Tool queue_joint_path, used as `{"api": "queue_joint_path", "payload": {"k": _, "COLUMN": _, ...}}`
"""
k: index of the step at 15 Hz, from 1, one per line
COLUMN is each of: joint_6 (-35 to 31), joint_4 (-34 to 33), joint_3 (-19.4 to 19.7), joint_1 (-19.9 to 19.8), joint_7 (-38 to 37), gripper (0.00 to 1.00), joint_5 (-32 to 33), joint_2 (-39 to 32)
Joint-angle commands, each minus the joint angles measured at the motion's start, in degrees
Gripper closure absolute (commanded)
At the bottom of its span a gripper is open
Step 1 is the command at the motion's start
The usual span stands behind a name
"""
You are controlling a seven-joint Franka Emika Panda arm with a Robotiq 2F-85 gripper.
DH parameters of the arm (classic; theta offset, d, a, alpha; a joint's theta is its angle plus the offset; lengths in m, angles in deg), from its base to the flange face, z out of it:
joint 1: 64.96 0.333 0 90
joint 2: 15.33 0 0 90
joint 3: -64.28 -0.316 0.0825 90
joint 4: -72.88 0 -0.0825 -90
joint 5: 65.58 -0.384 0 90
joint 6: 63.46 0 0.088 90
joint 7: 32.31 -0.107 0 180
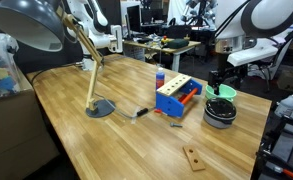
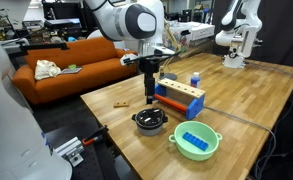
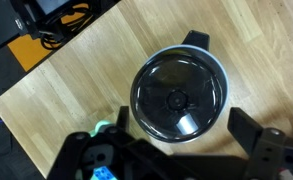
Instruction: Open the pot and move it to the left
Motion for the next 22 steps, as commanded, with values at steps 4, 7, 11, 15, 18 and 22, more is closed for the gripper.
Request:
{"api": "queue_joint_path", "payload": {"k": 4, "joint_6": -2.8, "joint_4": -2.6, "joint_3": 2.7, "joint_1": 2.5, "joint_7": 0.1, "gripper": 0.0, "joint_5": 0.7, "joint_2": -8.3}}
{"api": "queue_joint_path", "payload": {"k": 7, "joint_6": -3.0, "joint_4": -4.5, "joint_3": 3.8, "joint_1": 3.8, "joint_7": -0.2, "gripper": 0.0, "joint_5": 0.9, "joint_2": -11.4}}
{"api": "queue_joint_path", "payload": {"k": 11, "joint_6": -2.6, "joint_4": -6.5, "joint_3": 5.5, "joint_1": 5.2, "joint_7": 0.1, "gripper": 0.0, "joint_5": 0.6, "joint_2": -14.2}}
{"api": "queue_joint_path", "payload": {"k": 15, "joint_6": -2.2, "joint_4": -7.1, "joint_3": 6.3, "joint_1": 5.9, "joint_7": 1.0, "gripper": 0.0, "joint_5": -0.6, "joint_2": -15.5}}
{"api": "queue_joint_path", "payload": {"k": 18, "joint_6": -2.2, "joint_4": -7.0, "joint_3": 6.4, "joint_1": 6.5, "joint_7": 1.1, "gripper": 0.0, "joint_5": -0.6, "joint_2": -15.6}}
{"api": "queue_joint_path", "payload": {"k": 22, "joint_6": -2.0, "joint_4": -7.2, "joint_3": 6.1, "joint_1": 6.6, "joint_7": 1.9, "gripper": 0.07, "joint_5": -1.4, "joint_2": -15.8}}
